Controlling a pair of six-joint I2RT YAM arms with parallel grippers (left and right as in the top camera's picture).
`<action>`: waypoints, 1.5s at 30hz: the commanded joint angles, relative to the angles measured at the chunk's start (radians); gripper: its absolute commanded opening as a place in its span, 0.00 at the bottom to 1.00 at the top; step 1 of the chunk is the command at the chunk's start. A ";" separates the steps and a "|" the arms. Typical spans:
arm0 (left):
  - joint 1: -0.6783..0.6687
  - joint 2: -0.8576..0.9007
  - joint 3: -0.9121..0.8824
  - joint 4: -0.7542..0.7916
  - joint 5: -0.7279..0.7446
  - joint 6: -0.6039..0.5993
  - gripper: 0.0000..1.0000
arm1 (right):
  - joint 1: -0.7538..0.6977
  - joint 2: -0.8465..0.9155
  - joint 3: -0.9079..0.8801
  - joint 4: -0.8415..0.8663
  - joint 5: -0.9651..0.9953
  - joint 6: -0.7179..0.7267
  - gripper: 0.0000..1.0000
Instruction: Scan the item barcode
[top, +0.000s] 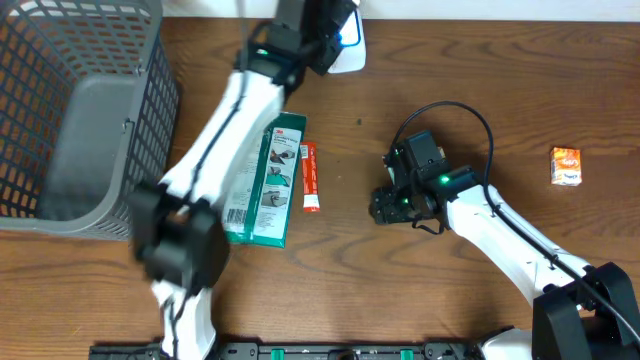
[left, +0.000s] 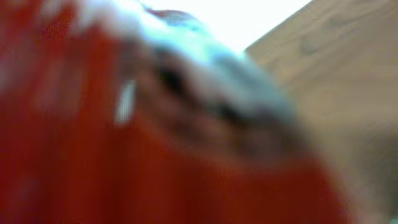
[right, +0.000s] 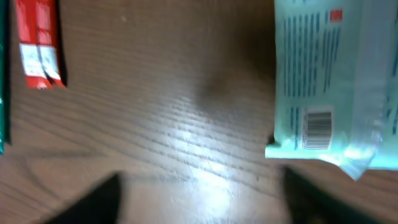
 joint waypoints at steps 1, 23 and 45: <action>-0.004 -0.176 0.014 -0.177 0.137 -0.158 0.07 | 0.005 -0.018 0.009 -0.016 0.010 0.034 0.89; 0.016 -0.325 0.014 -0.697 1.044 -0.284 0.07 | -0.505 -0.433 0.106 -0.026 -1.124 -0.412 0.82; -0.038 -0.325 0.014 -0.673 1.055 -0.283 0.07 | -0.410 -0.395 0.107 0.318 -1.242 -0.245 0.70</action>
